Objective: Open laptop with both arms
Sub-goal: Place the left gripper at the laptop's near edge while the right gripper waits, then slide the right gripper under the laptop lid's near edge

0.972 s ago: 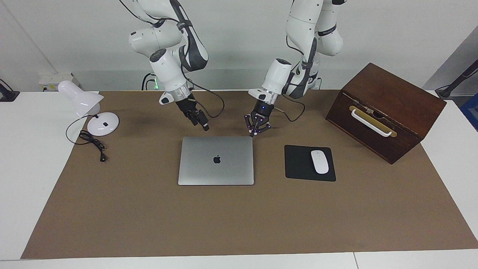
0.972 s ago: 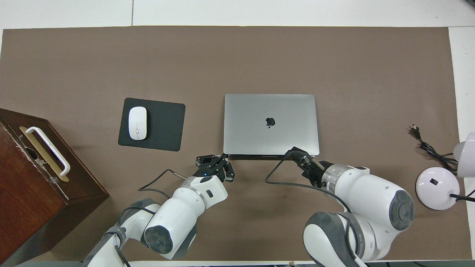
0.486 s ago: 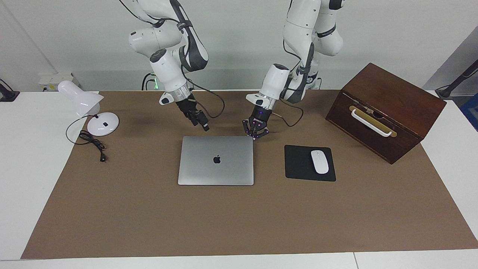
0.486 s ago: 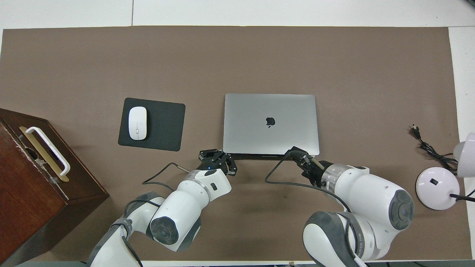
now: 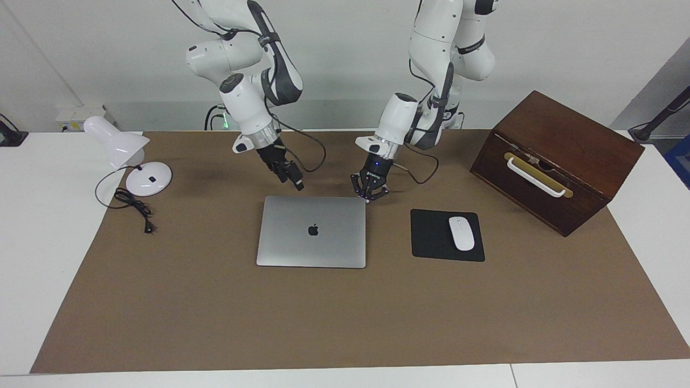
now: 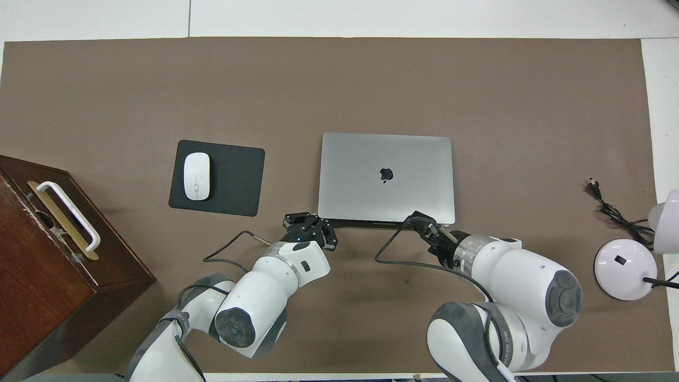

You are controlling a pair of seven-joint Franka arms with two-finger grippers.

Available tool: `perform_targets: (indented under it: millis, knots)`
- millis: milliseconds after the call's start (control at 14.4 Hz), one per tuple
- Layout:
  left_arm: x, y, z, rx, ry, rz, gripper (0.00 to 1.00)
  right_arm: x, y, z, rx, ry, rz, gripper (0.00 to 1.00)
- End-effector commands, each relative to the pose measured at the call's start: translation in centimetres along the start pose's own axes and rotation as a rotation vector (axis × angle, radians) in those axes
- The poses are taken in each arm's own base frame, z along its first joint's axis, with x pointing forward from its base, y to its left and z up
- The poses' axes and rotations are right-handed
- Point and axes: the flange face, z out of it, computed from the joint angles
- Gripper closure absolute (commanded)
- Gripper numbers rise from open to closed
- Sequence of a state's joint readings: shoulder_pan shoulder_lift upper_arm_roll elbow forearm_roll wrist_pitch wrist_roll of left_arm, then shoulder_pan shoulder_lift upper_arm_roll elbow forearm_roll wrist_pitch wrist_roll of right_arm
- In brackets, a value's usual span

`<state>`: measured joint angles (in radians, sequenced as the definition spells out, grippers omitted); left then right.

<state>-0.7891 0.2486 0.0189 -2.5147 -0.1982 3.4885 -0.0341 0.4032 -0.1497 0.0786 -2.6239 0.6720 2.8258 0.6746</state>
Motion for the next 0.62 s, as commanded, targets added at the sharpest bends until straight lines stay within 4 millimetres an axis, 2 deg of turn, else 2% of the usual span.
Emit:
perform_targets:
  millis: [0, 555]
  knots:
    - [0.34, -1.01, 1.18, 0.020, 0.010, 0.010, 1.00, 0.11, -0.44, 0.39, 0.016, 0.011, 0.003, 0.00]
    - [0.07, -1.22, 1.45, 0.024, 0.003, 0.021, 1.00, 0.18, -0.89, 0.60, 0.018, 0.010, 0.002, 0.00]
